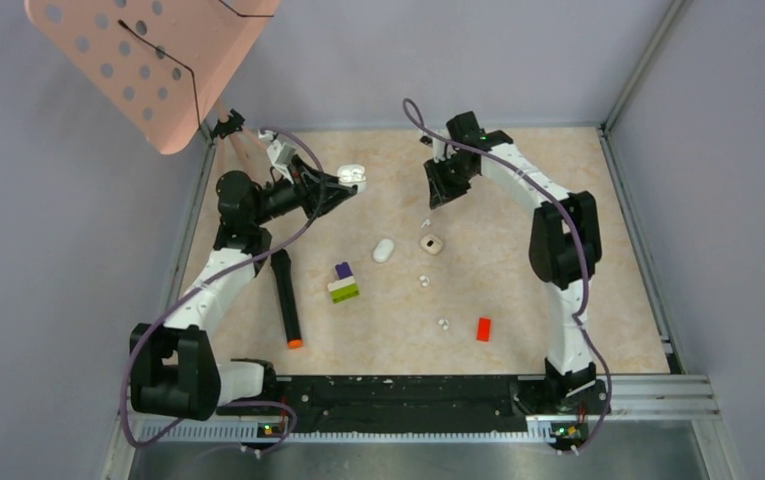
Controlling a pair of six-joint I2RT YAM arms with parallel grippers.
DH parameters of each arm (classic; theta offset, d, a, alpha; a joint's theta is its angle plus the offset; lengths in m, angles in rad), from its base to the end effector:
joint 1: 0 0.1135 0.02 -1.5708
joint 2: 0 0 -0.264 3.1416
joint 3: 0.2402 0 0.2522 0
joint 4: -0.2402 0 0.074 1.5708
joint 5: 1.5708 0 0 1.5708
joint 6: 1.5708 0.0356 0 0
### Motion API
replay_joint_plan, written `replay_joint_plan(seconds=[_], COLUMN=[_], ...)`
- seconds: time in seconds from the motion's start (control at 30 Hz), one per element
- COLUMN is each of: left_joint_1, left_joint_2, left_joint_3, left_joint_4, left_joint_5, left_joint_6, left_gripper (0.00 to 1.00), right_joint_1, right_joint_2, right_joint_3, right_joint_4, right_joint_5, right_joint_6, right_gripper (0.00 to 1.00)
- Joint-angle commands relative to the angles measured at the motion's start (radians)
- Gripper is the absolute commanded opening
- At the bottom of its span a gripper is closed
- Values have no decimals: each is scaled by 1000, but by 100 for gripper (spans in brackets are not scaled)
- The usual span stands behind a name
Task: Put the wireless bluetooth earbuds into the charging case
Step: Pick up the earbud from the center of the board.
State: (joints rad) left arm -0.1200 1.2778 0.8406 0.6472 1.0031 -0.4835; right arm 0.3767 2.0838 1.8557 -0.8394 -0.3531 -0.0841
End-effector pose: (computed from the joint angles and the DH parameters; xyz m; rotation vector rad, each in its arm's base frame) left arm 0.2765 -0.0636 0.3363 0.6311 1.4375 -1.1577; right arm 0.4172 0.1783 0.2525 -0.7208 2.5427 0.5649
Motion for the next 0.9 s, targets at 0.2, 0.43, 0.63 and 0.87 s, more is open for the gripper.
replay_joint_plan(seconds=[0.2,0.43,0.63,0.87], left_joint_1=[41,52,55,65], left_joint_2=[-107,-120,-130,-145], left_joint_3=[-89,-103,-113,-125], left_joint_4=[-81,-73,-67,-70], left_joint_5=[-97,-117,-115,-118], left_joint_6=[-25,-43,-44,-43], left_gripper=[0,0,0,0], right_joint_1=[38,54,66,67], right_joint_2=[184,197,209,247], right_joint_3=[154,147,130,145], right_joint_4=[29,25,20,12], right_joint_5=[48,31,29,35], right_joint_6=[-31,-50,-60,-69], right_gripper=[33,33,29,28])
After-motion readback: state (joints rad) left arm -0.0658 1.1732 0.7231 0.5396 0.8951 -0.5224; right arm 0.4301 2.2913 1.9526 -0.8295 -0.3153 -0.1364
